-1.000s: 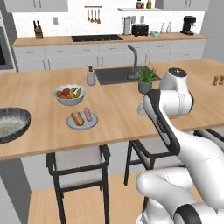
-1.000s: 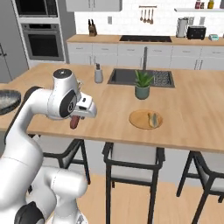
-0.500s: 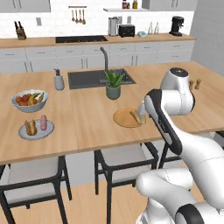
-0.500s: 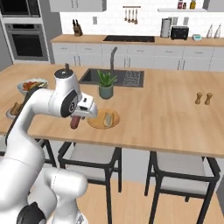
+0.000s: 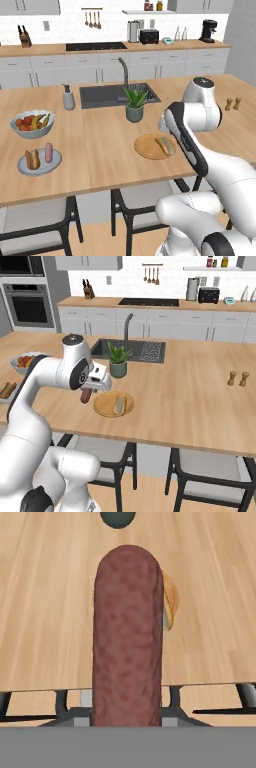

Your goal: Place one bun and one sausage from the bowl on each plate.

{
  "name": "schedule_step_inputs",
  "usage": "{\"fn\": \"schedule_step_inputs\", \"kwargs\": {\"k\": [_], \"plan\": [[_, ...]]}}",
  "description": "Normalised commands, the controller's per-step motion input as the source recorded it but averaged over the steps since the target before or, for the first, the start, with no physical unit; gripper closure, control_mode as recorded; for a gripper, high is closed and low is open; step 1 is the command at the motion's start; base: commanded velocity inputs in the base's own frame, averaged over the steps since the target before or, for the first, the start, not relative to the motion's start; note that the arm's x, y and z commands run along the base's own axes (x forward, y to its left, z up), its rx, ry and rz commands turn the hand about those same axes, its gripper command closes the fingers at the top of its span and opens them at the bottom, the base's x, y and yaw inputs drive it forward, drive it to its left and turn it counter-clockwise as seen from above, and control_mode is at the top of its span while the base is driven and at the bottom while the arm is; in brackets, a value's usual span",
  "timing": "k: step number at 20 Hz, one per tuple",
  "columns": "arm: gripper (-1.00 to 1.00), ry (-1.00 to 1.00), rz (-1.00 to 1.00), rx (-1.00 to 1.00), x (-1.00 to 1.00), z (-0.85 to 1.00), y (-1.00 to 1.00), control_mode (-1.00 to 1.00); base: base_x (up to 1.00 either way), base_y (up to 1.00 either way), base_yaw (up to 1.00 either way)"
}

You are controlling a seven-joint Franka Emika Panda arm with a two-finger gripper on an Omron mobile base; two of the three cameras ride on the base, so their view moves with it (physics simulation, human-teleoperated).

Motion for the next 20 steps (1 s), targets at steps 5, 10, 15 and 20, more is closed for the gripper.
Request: {"fn": "schedule_step_inputs", "kwargs": {"k": [5, 10, 15, 20], "plan": [[1.0, 0.0, 0.04, 0.0, 0.85, -0.17, 0.0, -1.0, 0.0, 0.0, 0.0], [1.0, 0.0, 0.0, -0.01, 1.0, -0.5, 0.19, -1.0, 0.0, 0.0, 0.0], [1.0, 0.02, 0.0, -0.03, 0.63, -0.95, 0.23, -1.0, 0.0, 0.0, 0.0], [1.0, 0.01, 0.0, 0.0, 0.52, -0.72, 0.0, -1.0, 0.0, 0.0, 0.0]]}}
